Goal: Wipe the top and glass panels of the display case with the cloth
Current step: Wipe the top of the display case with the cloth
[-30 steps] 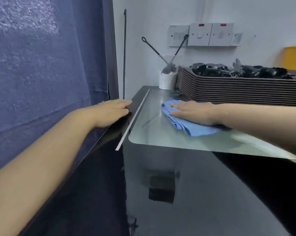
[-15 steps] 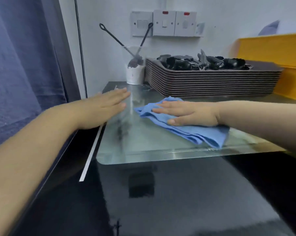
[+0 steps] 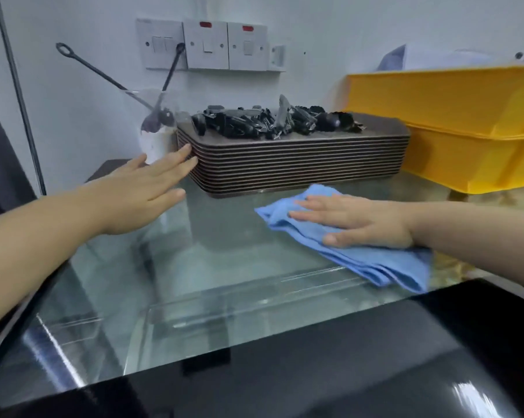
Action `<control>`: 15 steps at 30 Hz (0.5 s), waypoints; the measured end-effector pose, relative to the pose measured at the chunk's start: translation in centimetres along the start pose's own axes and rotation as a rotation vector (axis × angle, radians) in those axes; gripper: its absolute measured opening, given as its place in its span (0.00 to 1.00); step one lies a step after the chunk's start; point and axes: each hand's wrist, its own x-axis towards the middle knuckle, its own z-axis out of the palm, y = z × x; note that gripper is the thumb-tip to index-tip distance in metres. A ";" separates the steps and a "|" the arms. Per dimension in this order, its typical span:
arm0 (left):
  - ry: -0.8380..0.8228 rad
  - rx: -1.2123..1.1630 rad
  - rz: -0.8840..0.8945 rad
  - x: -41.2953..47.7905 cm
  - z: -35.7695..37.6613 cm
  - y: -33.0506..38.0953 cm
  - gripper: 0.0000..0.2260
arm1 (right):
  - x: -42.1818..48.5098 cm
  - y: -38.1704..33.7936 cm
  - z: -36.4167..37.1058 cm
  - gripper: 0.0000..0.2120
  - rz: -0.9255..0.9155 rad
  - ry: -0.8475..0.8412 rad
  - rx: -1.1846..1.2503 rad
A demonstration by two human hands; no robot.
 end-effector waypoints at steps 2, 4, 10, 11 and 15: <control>0.028 0.015 0.008 0.1 0.4 -0.1 0.32 | 2.5 -0.6 0.0 0.27 0.063 0.038 -0.044; 0.044 0.070 0.004 0.2 0.6 -0.3 0.32 | 3.8 -3.3 0.3 0.29 0.049 0.071 -0.111; 0.139 0.151 0.065 -0.4 0.5 0.3 0.37 | -5.7 -5.9 2.3 0.30 -0.453 0.086 -0.135; 0.209 0.185 0.122 -0.6 0.2 1.0 0.34 | -7.0 -4.1 2.3 0.29 -0.437 0.103 -0.150; 0.455 0.444 0.351 1.1 -1.9 4.0 0.24 | -6.6 2.6 0.5 0.31 -0.147 0.029 -0.005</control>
